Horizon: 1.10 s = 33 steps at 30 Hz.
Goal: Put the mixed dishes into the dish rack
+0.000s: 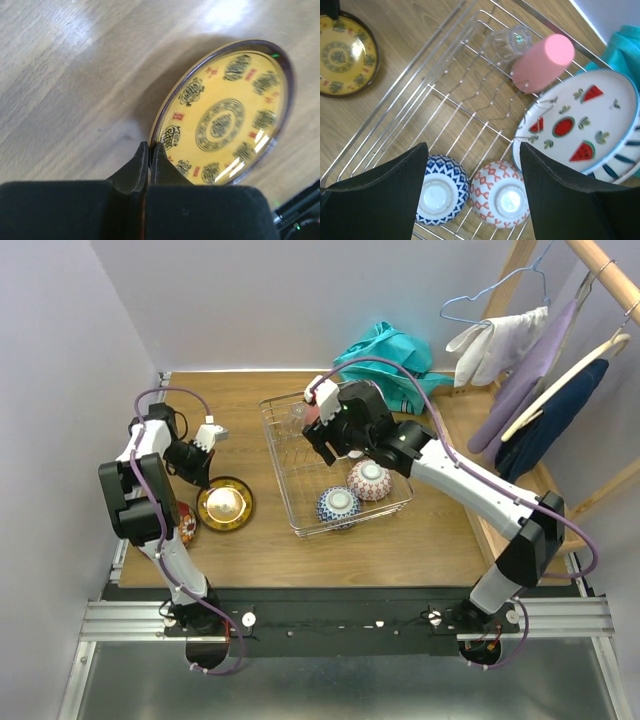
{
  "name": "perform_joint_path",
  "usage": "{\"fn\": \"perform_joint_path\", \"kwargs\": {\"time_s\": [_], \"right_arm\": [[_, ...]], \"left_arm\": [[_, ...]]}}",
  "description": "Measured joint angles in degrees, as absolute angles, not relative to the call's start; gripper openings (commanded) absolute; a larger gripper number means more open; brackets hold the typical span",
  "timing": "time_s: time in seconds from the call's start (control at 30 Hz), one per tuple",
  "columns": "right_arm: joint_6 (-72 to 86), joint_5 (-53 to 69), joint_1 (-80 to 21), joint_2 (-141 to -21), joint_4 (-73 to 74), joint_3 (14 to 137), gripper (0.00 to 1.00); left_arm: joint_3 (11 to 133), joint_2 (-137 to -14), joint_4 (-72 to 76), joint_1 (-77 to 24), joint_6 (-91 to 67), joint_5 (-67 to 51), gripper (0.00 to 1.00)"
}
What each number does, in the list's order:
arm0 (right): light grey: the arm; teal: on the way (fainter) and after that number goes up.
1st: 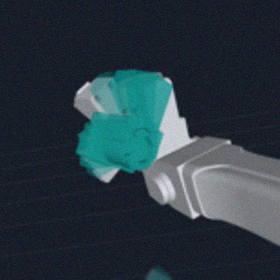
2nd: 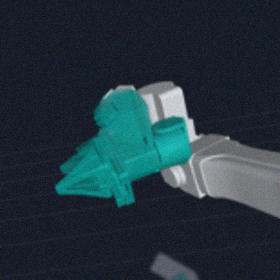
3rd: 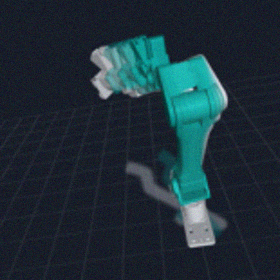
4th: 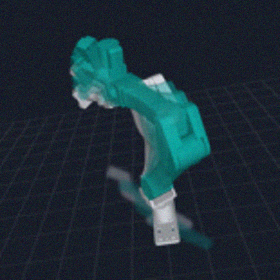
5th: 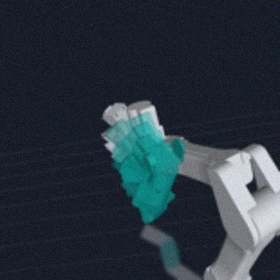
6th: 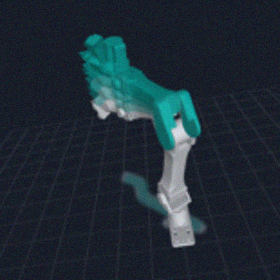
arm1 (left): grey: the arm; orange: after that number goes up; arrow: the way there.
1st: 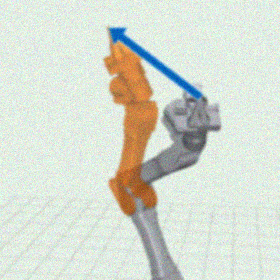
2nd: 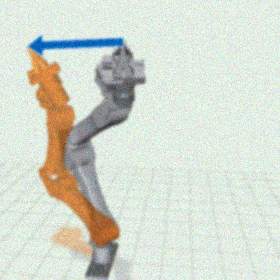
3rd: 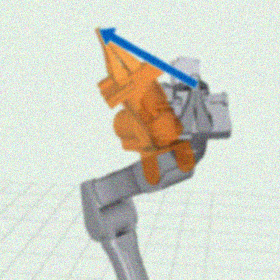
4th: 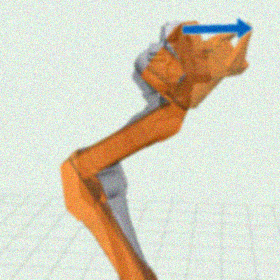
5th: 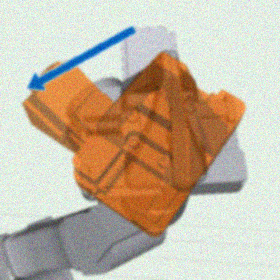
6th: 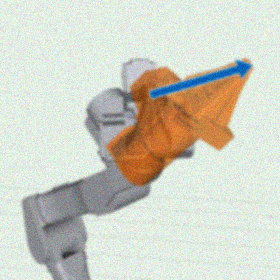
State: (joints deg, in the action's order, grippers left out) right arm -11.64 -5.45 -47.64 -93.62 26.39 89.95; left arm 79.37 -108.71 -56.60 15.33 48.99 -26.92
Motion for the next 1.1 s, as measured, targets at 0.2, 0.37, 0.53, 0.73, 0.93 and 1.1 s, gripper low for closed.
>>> {"fn": "perform_joint_path", "kwargs": {"time_s": [0.2,0.37,0.53,0.73,0.93,1.1], "right_arm": [[-12.86,4.27,-46.85,-100.14,27.33,96.18,0.79],[-13.85,14.63,-45.69,-105.86,28.10,99.63,0.77],[-14.15,24.93,-44.99,-107.04,26.35,99.74,0.78],[-13.39,34.98,-44.49,-107.72,20.80,99.74,0.76],[-9.80,40.53,-44.40,-110.15,16.71,99.74,0.74],[-6.44,42.30,-44.40,-111.28,14.28,99.74,0.71]], "left_arm": [[78.28,-99.35,-59.27,15.31,53.98,-28.23,0.00],[77.43,-88.49,-61.95,15.31,58.72,-31.20,0.00],[77.34,-81.49,-63.79,15.31,60.01,-35.55,0.00],[77.71,-77.47,-64.14,15.29,58.57,-40.38,0.00],[79.48,-75.77,-63.26,14.85,55.24,-43.83,0.00],[80.53,-74.72,-61.95,14.13,51.86,-46.76,0.00]]}}
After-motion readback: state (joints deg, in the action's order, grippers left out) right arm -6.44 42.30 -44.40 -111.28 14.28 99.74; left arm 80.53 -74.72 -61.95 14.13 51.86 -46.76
